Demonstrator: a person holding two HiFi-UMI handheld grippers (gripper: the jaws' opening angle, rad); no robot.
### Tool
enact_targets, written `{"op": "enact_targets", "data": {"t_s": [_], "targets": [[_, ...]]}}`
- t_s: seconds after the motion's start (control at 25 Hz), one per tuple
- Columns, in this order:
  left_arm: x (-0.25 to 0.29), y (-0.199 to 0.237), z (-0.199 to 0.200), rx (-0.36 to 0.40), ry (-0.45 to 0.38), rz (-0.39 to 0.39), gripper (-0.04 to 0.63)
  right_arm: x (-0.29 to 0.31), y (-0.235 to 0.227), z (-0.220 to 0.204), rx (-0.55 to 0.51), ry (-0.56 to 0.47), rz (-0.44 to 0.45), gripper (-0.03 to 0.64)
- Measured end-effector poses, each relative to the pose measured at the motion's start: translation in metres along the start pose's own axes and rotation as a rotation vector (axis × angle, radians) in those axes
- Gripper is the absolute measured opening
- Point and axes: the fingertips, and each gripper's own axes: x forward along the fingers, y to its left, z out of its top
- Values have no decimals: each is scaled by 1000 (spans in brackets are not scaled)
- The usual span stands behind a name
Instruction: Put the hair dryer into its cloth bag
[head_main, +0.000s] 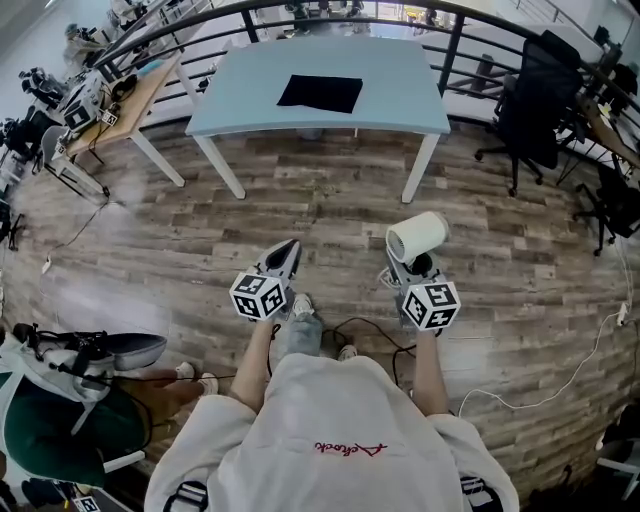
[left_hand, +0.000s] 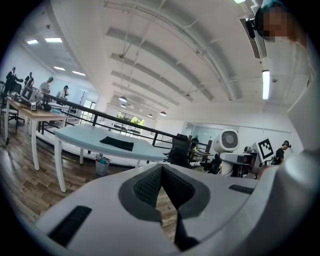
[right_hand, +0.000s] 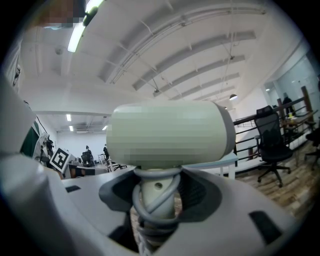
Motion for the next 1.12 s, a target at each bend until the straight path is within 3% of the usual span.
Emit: {"op": "enact_targets", "data": {"t_s": [0.44, 1.12], "targets": [[65, 36, 10, -19, 6, -47, 8, 55, -33, 6, 2, 13, -37, 229], [170, 183, 99, -27, -40, -58, 8, 237, -65, 59, -33, 21, -85, 229]]}}
